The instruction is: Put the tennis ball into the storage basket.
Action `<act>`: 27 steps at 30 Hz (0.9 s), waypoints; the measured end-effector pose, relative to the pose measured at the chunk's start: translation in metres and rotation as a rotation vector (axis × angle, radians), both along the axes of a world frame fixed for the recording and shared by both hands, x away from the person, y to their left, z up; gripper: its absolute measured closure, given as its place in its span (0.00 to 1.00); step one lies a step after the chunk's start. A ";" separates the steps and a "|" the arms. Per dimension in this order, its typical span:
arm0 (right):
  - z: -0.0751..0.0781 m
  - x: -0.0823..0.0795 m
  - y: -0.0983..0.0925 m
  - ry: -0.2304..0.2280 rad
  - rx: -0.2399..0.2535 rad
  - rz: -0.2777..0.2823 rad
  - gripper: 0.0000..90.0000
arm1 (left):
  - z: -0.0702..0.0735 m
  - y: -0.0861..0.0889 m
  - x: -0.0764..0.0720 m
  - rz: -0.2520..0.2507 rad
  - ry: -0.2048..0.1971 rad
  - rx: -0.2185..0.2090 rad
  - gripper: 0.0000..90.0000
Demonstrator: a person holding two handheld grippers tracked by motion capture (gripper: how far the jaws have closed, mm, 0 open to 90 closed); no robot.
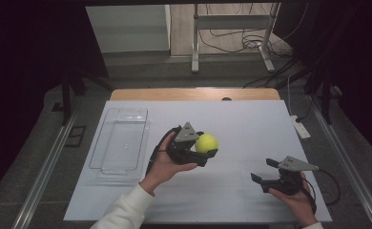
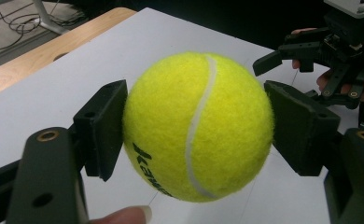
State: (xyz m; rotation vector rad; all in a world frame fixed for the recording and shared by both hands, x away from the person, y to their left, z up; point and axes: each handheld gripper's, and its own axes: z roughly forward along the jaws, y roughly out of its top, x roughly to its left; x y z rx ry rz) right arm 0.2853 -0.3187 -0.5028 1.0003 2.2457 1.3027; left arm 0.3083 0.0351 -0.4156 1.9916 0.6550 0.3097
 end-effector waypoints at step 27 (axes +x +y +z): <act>0.000 0.000 0.000 0.000 0.001 -0.001 0.15 | 0.009 0.023 0.006 0.072 -0.017 -0.034 0.29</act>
